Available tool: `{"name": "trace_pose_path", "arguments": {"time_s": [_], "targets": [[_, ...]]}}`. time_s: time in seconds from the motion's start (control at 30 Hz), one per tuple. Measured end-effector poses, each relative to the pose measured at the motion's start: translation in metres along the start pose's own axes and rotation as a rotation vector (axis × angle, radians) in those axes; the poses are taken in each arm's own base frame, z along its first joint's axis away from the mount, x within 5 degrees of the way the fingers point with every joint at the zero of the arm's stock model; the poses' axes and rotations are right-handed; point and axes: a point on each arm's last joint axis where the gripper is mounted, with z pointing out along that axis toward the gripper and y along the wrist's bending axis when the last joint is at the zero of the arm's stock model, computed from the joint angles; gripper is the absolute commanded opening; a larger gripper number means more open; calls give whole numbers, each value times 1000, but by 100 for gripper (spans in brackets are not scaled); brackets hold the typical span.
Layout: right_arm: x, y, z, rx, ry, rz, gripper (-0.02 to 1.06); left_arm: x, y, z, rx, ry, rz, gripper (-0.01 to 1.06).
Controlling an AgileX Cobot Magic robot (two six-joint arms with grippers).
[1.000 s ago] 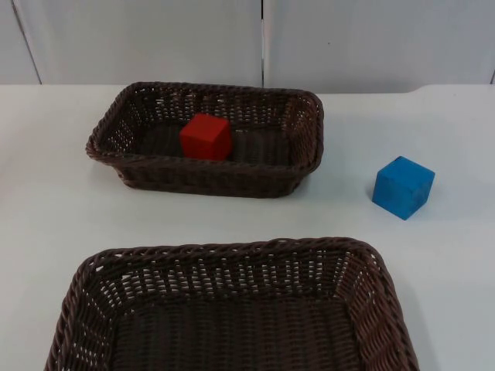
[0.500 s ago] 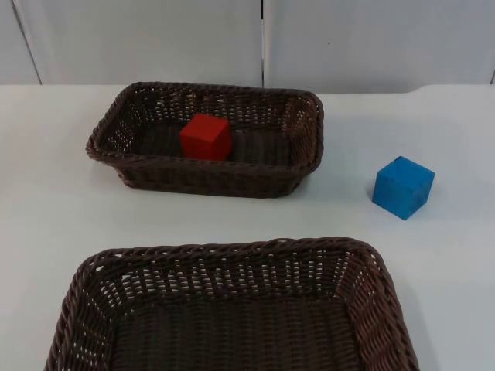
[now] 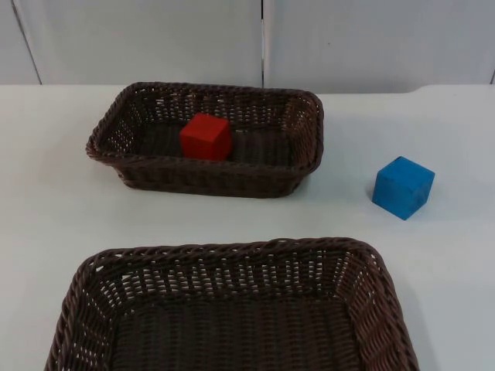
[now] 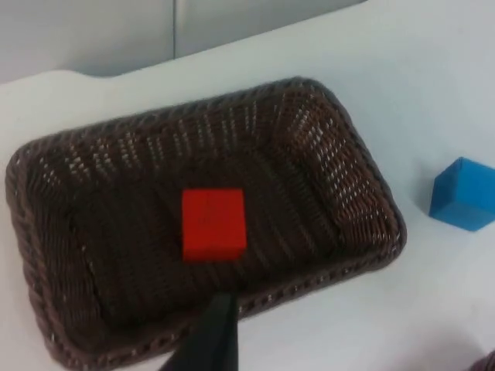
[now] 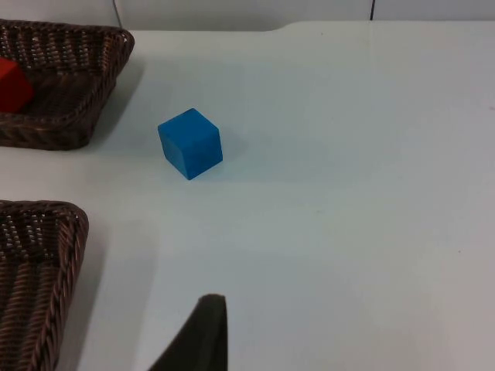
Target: Pick up one cube with the left hand and place it into the upper basket. Pick up one cube with the right hand and place it into the lower basket.
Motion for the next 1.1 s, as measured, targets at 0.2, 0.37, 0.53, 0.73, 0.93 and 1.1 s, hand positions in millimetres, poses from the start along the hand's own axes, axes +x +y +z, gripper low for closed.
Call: {"name": "trace_pose_path", "arguments": {"time_s": [0.2,0.37,0.53,0.73,0.93,1.1], "targets": [[0,0,0,0,0,0,105,21,-5,-19,-12,-9,5,100],[0,0,0,0,0,0,105,41,-9,-36,-29,-22,18,100],[0,0,0,0,0,0,105,68,-12,-49,-44,-41,17,100],[0,0,0,0,0,0,105,91,-15,-60,-48,-43,17,100],[0,0,0,0,0,0,105,114,-21,-75,-48,-65,23,100],[0,0,0,0,0,0,105,121,-26,-91,-44,-103,37,100]]}}
